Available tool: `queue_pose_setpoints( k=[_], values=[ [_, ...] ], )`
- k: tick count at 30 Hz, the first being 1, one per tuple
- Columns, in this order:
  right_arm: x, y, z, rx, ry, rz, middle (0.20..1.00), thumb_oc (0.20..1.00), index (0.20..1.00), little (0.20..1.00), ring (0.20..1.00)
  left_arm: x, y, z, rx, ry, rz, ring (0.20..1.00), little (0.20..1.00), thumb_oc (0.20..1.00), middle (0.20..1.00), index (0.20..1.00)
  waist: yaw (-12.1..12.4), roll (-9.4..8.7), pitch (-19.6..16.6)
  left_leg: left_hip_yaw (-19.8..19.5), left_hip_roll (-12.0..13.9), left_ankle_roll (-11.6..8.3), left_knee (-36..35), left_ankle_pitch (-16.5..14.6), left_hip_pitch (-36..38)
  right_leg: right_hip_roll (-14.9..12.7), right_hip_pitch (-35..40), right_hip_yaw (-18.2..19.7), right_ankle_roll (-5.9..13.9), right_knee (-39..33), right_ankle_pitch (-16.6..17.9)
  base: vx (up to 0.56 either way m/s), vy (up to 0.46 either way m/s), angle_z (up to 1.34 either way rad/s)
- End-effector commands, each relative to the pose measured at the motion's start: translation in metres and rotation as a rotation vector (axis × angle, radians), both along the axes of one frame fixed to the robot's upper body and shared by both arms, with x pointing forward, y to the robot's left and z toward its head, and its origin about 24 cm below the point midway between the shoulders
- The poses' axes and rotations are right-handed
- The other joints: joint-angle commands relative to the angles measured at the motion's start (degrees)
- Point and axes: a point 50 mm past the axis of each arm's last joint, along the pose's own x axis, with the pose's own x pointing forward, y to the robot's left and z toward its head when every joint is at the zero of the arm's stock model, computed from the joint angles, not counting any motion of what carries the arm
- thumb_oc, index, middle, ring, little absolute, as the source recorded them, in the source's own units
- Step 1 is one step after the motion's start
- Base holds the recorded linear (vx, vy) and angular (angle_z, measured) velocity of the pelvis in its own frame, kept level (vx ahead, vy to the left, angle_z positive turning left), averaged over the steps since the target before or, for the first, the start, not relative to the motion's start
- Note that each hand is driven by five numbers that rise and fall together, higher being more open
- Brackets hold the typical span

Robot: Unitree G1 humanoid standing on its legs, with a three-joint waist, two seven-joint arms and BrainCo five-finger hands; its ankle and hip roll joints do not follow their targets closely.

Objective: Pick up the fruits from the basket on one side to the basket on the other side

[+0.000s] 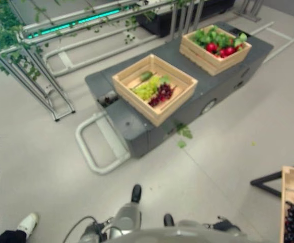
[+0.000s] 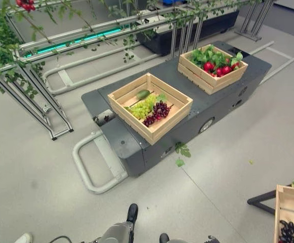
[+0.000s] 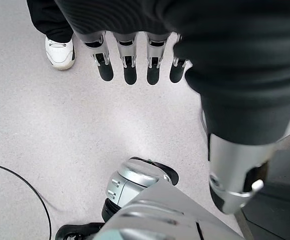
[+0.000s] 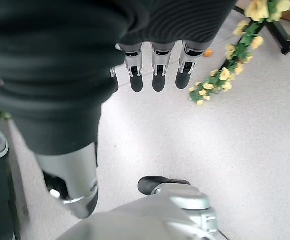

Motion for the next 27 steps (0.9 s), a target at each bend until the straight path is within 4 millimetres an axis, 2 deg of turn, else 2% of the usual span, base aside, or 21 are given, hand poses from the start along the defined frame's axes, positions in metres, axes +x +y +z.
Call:
queue_pose_setpoints(
  k=[1,4,5,6,11,12,13,14,15,16,17,18,19,20,21,22,23,24,25,26,27],
  values=[
    [0.013,-0.005,0.005,-0.007,-0.060,-0.005,1.000,1.000,1.000,1.000,1.000,-0.001,-0.015,-0.003,-0.018,0.019,-0.016,1.000,1.000,1.000,1.000,1.000,1.1,-1.08,-2.6,-2.4,2.6,0.01,-4.3,7.0,-8.9,0.1,7.4,0.5,3.99,-4.7,-5.9,0.22,0.201,-0.01],
    [0.013,0.005,0.003,0.027,-0.070,-0.009,1.000,1.000,1.000,1.000,1.000,0.003,-0.004,0.000,0.014,0.013,-0.057,1.000,1.000,1.000,1.000,1.000,1.6,-3.32,-4.2,-1.2,1.4,1.05,-3.0,6.8,-8.5,-1.5,7.0,-0.3,5.13,-2.4,-5.8,0.18,0.114,0.01],
    [0.013,0.005,0.003,0.027,-0.070,-0.009,1.000,1.000,1.000,1.000,1.000,0.003,-0.004,0.000,0.015,0.014,-0.057,1.000,1.000,1.000,1.000,1.000,1.6,-3.40,-4.3,-1.2,1.4,1.06,-3.0,6.8,-8.5,-1.5,7.0,-0.3,5.14,-2.3,-5.8,0.18,0.144,-0.05],
    [0.016,0.011,0.003,0.050,-0.086,-0.008,1.000,1.000,1.000,1.000,1.000,0.009,0.003,0.002,0.035,0.000,-0.083,1.000,1.000,1.000,1.000,1.000,1.6,-4.66,-5.4,-1.0,0.3,1.81,-2.3,5.5,-8.1,-2.1,6.5,-0.5,6.31,-1.0,-6.0,0.17,0.161,0.00],
    [0.017,0.019,0.002,0.084,-0.106,-0.024,1.000,1.000,1.000,1.000,1.000,0.020,0.011,0.007,0.063,-0.025,-0.141,1.000,1.000,1.000,1.000,1.000,1.3,-6.50,-7.1,-0.5,-1.4,3.02,-0.5,2.7,-7.7,-2.8,4.4,-0.6,8.17,3.7,-5.9,0.15,0.144,0.00],
    [0.016,0.019,0.003,0.095,-0.114,-0.036,1.000,1.000,1.000,1.000,1.000,0.033,0.013,0.011,0.067,-0.061,-0.193,1.000,1.000,1.000,1.000,1.000,0.5,-6.96,-7.5,-0.8,-2.7,3.97,-0.6,1.1,-6.4,-2.7,2.2,-0.6,9.73,8.5,-3.6,0.09,0.091,-0.03],
    [0.016,0.019,0.002,0.095,-0.114,-0.036,1.000,1.000,1.000,1.000,1.000,0.033,0.013,0.011,0.067,-0.061,-0.193,1.000,1.000,1.000,1.000,1.000,0.5,-6.98,-7.6,-0.9,-2.7,3.97,-0.6,1.0,-6.4,-2.7,2.1,-0.6,9.72,8.6,-3.7,0.12,0.138,-0.03],
    [0.018,0.017,0.004,0.098,-0.129,-0.046,1.000,1.000,1.000,1.000,1.000,0.044,0.016,0.015,0.080,-0.094,-0.231,1.000,1.000,1.000,1.000,1.000,-0.6,-7.18,-6.8,-1.7,-3.5,4.75,-1.2,-0.3,-4.6,-1.7,-3.1,-1.0,11.94,17.8,3.4,-0.01,0.086,-0.02],
    [0.024,0.015,0.006,0.094,-0.150,-0.047,1.000,1.000,1.000,1.000,1.000,0.052,0.017,0.018,0.082,-0.129,-0.227,1.000,1.000,1.000,1.000,1.000,-1.6,-6.35,-5.3,-2.3,-3.5,4.94,-2.1,-0.8,-2.6,-1.6,-8.3,-2.2,13.70,22.0,8.6,-0.11,0.151,-0.07],
    [0.034,0.012,0.010,0.084,-0.186,-0.041,1.000,1.000,1.000,1.000,1.000,0.066,0.015,0.023,0.086,-0.181,-0.234,1.000,1.000,1.000,1.000,1.000,-2.7,-4.56,-2.7,-2.8,-2.6,4.87,-2.7,-0.9,-1.3,-1.0,-14.3,-3.6,14.04,24.5,11.7,-0.17,0.186,-0.05],
    [0.043,0.012,0.014,0.077,-0.214,-0.030,1.000,1.000,1.000,1.000,1.000,0.077,0.013,0.027,0.090,-0.221,-0.246,1.000,1.000,1.000,1.000,1.000,-3.6,-2.90,-0.7,-3.4,-1.9,4.91,-2.8,-0.7,-0.8,-0.4,-17.9,-3.9,13.76,25.1,11.7,-0.06,0.216,0.23],
    [0.045,0.011,0.015,0.074,-0.230,-0.031,1.000,1.000,1.000,1.000,1.000,0.086,0.008,0.031,0.090,-0.256,-0.271,1.000,1.000,1.000,1.000,1.000,-4.4,-2.01,-0.5,-4.6,-2.1,5.02,-2.1,-0.9,-0.7,1.8,-18.8,-4.8,12.96,26.3,7.7,0.03,0.152,0.41],
    [0.045,0.011,0.015,0.074,-0.230,-0.031,1.000,1.000,1.000,1.000,1.000,0.086,0.008,0.031,0.091,-0.256,-0.271,1.000,1.000,1.000,1.000,1.000,-4.5,-2.03,-0.5,-4.7,-2.1,5.02,-2.1,-0.9,-0.7,1.8,-18.8,-4.9,12.96,26.3,7.6,0.20,0.107,0.71],
    [0.041,0.010,0.014,0.072,-0.225,-0.045,1.000,1.000,1.000,1.000,1.000,0.096,0.006,0.036,0.097,-0.304,-0.285,1.000,1.000,1.000,1.000,1.000,-5.1,-2.09,-1.0,-5.2,-3.1,5.20,-3.5,-1.7,1.2,1.2,-19.0,-5.7,10.89,19.0,2.6,0.14,0.037,0.56],
    [0.041,0.010,0.014,0.072,-0.225,-0.044,1.000,1.000,1.000,1.000,1.000,0.095,0.006,0.036,0.097,-0.303,-0.284,1.000,1.000,1.000,1.000,1.000,-5.3,-2.11,-0.7,-5.4,-3.1,5.22,-3.6,-1.7,1.6,1.2,-18.5,-5.9,10.87,19.0,2.4,0.30,-0.015,0.60],
    [0.040,0.008,0.014,0.060,-0.223,-0.051,1.000,1.000,1.000,1.000,1.000,0.111,0.008,0.048,0.119,-0.400,-0.267,1.000,1.000,1.000,1.000,1.000,-5.4,-3.43,-0.1,-5.5,-4.6,5.02,-4.7,-2.9,3.2,-1.9,-20.5,-8.6,10.09,5.6,6.2,0.16,-0.053,0.39],
    [0.040,0.008,0.014,0.060,-0.224,-0.051,1.000,1.000,1.000,1.000,1.000,0.111,0.008,0.048,0.119,-0.400,-0.267,1.000,1.000,1.000,1.000,1.000,-5.5,-3.42,0.0,-5.6,-4.6,5.02,-4.7,-2.9,3.3,-1.9,-20.4,-8.6,10.09,5.6,6.2,0.21,-0.081,0.34],
    [0.029,-0.001,0.013,0.034,-0.203,-0.055,1.000,1.000,1.000,1.000,1.000,0.114,0.007,0.053,0.122,-0.440,-0.292,1.000,1.000,1.000,1.000,1.000,-5.8,-3.94,-0.9,-5.5,-5.6,4.85,-4.0,-3.6,2.4,-5.4,-16.8,-5.0,11.42,0.4,8.3,0.05,-0.014,0.27],
    [0.027,0.000,0.012,0.028,-0.194,-0.047,1.000,1.000,1.000,1.000,1.000,0.114,0.004,0.054,0.118,-0.457,-0.295,1.000,1.000,1.000,1.000,1.000,-5.4,-3.95,-1.5,-5.1,-5.7,4.78,-3.8,-4.4,2.2,-5.0,-16.3,-4.7,10.97,-1.4,8.6,0.09,-0.044,0.76],
    [0.026,0.001,0.011,0.033,-0.190,-0.041,1.000,1.000,1.000,1.000,1.000,0.115,0.003,0.057,0.106,-0.491,-0.270,1.000,1.000,1.000,1.000,1.000,-4.5,-4.24,-2.0,-4.5,-5.6,4.61,-3.0,-5.1,2.7,-4.9,-14.7,-7.4,10.21,-1.5,8.4,0.03,-0.016,0.90],
    [0.026,0.001,0.011,0.033,-0.190,-0.041,1.000,1.000,1.000,1.000,1.000,0.116,0.003,0.057,0.106,-0.491,-0.270,1.000,1.000,1.000,1.000,1.000,-4.5,-4.29,-2.1,-4.5,-5.6,4.59,-3.1,-4.9,2.5,-4.9,-14.9,-7.4,10.23,-1.6,8.5,0.12,-0.088,0.64]
  ],
)
